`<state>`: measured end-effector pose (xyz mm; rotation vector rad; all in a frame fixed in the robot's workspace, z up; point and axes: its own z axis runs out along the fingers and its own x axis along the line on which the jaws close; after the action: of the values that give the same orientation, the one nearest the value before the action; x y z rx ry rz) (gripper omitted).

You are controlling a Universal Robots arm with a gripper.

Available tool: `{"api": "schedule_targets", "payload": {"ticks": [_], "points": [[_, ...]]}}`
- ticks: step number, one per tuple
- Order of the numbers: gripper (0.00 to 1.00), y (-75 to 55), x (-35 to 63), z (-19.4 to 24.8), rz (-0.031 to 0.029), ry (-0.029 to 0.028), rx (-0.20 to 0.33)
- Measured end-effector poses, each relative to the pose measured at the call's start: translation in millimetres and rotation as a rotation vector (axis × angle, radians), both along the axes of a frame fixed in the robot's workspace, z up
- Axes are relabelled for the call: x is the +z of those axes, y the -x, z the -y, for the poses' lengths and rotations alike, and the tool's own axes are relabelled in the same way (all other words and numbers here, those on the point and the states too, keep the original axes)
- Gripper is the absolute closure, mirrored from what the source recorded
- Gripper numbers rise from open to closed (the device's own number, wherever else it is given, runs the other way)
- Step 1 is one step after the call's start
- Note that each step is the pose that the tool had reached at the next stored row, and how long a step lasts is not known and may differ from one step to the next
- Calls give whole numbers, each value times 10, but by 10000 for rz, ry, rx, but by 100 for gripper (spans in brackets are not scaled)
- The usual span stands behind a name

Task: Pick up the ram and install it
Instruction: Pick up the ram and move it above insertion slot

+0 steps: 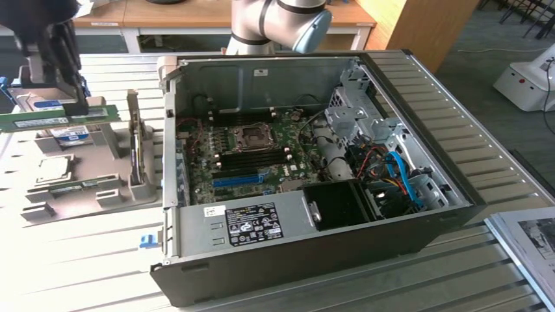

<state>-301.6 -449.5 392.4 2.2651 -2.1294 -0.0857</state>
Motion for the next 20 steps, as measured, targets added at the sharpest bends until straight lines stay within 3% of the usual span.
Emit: {"api": "schedule_targets", "payload": {"ticks": [20], "points": [[88,-546,1,4,-237,1,-2]]}}
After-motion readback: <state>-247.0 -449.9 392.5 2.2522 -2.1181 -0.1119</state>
